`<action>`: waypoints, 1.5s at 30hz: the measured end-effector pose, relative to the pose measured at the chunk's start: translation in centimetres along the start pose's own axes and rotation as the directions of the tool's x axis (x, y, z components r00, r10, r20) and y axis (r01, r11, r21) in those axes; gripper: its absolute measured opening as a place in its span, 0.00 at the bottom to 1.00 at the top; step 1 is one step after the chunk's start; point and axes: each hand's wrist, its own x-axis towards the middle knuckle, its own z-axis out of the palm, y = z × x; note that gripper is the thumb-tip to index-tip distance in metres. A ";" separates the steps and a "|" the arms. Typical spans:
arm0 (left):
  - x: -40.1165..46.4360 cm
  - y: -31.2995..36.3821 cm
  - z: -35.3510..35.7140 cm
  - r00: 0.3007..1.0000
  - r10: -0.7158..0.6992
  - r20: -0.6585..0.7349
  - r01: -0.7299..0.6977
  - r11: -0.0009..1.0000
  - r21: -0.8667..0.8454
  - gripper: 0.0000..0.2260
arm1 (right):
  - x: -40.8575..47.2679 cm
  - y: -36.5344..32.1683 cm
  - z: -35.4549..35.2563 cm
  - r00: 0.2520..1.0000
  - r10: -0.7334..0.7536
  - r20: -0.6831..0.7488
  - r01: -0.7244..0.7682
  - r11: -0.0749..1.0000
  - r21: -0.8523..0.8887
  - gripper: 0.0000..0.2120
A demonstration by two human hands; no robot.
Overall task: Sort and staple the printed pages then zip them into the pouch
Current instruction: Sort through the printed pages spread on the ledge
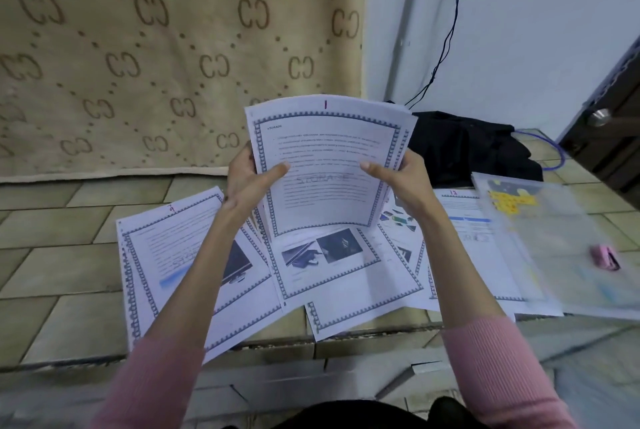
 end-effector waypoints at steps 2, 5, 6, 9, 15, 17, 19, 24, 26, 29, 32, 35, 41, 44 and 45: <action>-0.1 -0.2 0.3 1.000 0.006 -0.007 -0.006 1.000 0.024 0.13 | -0.1 0.2 0.3 1.000 0.003 -0.030 -0.004 1.000 -0.028 0.15; -0.8 -0.4 0.9 1.000 -0.005 0.024 0.003 0.997 0.075 0.12 | -0.2 0.6 0.6 1.000 0.014 -0.022 -0.016 0.993 -0.115 0.13; -1.0 -0.7 1.1 1.000 -0.015 0.027 0.013 0.996 0.090 0.13 | -0.3 0.8 0.7 1.000 0.024 -0.004 -0.025 0.989 -0.149 0.12; -1.5 -1.2 2.0 0.996 -0.082 -0.025 0.084 0.995 0.059 0.11 | -0.5 1.3 1.5 0.999 0.043 -0.017 -0.045 0.985 -0.169 0.12; -0.4 -0.1 2.9 0.977 -0.118 -0.178 0.111 0.993 -0.049 0.19 | 0.3 -1.0 2.3 0.990 -0.062 -0.130 0.057 0.997 -0.043 0.08; -0.4 -0.5 2.8 0.976 -0.130 -0.176 0.120 0.991 -0.066 0.17 | 0.2 -0.3 2.2 0.991 -0.030 -0.131 0.024 0.999 -0.044 0.08; -1.2 -1.8 2.8 0.984 -0.131 -0.119 0.126 0.991 -0.045 0.11 | -0.4 1.5 2.3 0.994 0.040 -0.102 -0.047 0.996 -0.071 0.09; -2.6 -3.6 3.2 0.983 -0.154 -0.097 0.157 0.987 0.029 0.11 | -1.7 3.0 3.1 0.987 0.112 -0.116 -0.119 0.991 -0.058 0.12; -2.5 -2.8 3.1 0.984 -0.128 -0.126 0.129 0.992 -0.004 0.09 | -1.5 1.9 3.2 0.984 0.112 -0.138 -0.116 0.993 -0.021 0.07; -2.3 -2.5 2.7 0.985 -0.123 -0.125 0.122 0.992 -0.012 0.11 | -1.5 2.1 3.0 0.986 0.096 -0.135 -0.096 0.995 0.011 0.08; -3.2 -4.0 2.5 0.970 -0.234 -0.071 0.237 0.971 0.036 0.16 | -2.5 4.2 3.2 0.980 0.167 -0.109 -0.171 0.985 -0.029 0.13; -3.8 -4.8 2.5 0.954 -0.296 -0.055 0.296 0.955 -0.004 0.16 | -3.0 4.8 3.3 0.971 0.218 -0.104 -0.222 0.974 -0.033 0.14; -4.1 -4.5 2.1 0.941 -0.334 0.047 0.332 0.942 0.058 0.22 | -3.0 5.2 2.6 0.963 0.242 -0.120 -0.245 0.969 -0.013 0.16; -4.1 -5.0 2.0 0.933 -0.358 0.036 0.355 0.932 0.073 0.23 | -3.4 5.6 2.5 0.959 0.256 -0.120 -0.259 0.966 -0.011 0.16; -4.1 -5.0 2.1 0.933 -0.359 0.016 0.357 0.932 0.062 0.22 | -3.4 5.5 2.4 0.962 0.246 -0.115 -0.249 0.968 -0.010 0.14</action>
